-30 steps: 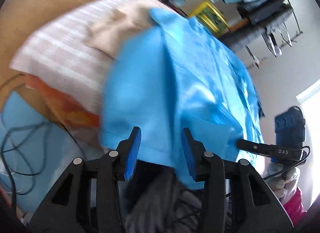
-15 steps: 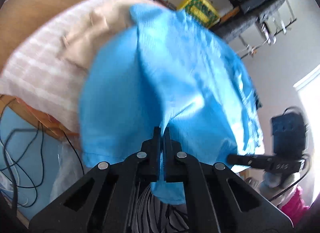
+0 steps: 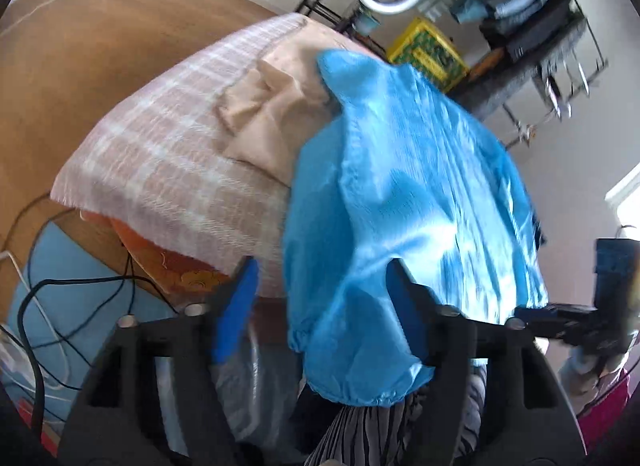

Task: Fold large clothes

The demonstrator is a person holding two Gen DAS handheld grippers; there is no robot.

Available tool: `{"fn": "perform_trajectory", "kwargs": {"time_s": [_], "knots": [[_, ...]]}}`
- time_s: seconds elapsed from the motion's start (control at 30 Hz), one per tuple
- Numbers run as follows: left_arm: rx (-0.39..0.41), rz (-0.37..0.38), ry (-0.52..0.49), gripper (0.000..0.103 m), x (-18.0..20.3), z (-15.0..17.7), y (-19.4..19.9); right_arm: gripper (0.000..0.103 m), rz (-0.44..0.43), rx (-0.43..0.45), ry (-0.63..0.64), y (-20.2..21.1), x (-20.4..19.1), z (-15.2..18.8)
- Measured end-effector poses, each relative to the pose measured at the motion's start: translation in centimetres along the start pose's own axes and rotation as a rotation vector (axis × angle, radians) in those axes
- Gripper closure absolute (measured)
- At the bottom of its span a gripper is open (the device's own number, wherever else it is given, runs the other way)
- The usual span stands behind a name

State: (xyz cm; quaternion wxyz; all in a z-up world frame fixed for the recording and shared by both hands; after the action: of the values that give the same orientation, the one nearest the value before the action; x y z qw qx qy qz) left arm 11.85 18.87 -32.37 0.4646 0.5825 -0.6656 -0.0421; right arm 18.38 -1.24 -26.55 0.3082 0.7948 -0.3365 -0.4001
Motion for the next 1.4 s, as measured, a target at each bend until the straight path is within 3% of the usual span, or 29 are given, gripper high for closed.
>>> {"fn": "perform_trajectory", "kwargs": {"time_s": [0.13, 0.3, 0.47, 0.53, 0.63, 0.97, 1.27, 1.37, 1.4], "knots": [[0.002, 0.045, 0.095, 0.035, -1.5, -0.6, -1.0, 0.059, 0.015, 0.119, 0.062, 2.6, -1.5, -5.1], [-0.03, 0.108, 0.102, 0.035, -0.8, -0.4, -2.4, 0.046, 0.076, 0.222, 0.102, 2.4, -3.1, -12.3], [-0.063, 0.178, 0.119, 0.06, -0.2, -0.1, -3.6, 0.043, 0.111, 0.197, 0.076, -2.1, -4.1, -18.1], [-0.078, 0.205, 0.117, 0.082, 0.1, 0.0, -4.0, 0.043, 0.134, 0.175, 0.084, -4.8, -4.2, -20.1], [-0.09, 0.256, 0.139, 0.095, 0.3, -0.1, -4.2, 0.043, 0.183, 0.134, 0.073, -9.0, -3.8, -22.7], [-0.098, 0.313, 0.155, 0.097, -0.9, -0.3, -3.2, 0.043, 0.375, 0.01, 0.041, -21.8, -1.2, -27.8], [-0.061, 0.24, 0.183, 0.097, -3.9, -1.0, -0.5, 0.044, 0.603, -0.084, 0.122, -28.1, 2.8, -28.8], [-0.04, 0.217, 0.186, 0.096, -4.3, -1.7, -0.3, 0.057, 0.598, -0.089, 0.1, -28.2, 4.1, -28.5], [-0.034, 0.214, 0.192, 0.092, -4.4, -1.8, -0.3, 0.072, 0.604, -0.085, 0.1, -27.7, 4.3, -28.5]]}}
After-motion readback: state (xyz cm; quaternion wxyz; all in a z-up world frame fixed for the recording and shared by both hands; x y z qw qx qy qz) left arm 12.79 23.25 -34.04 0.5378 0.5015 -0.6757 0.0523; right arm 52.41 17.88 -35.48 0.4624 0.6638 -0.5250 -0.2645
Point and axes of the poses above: each gripper's, at about its wrist camera, not at the fingertips, and y roughly against the way its jaws point, x to its right, z to its underside, the point moved 8 cm from there along -y, roughly the way its jaws point, and after that the axes turned 9 degrees about x, right-handed, at the moved point
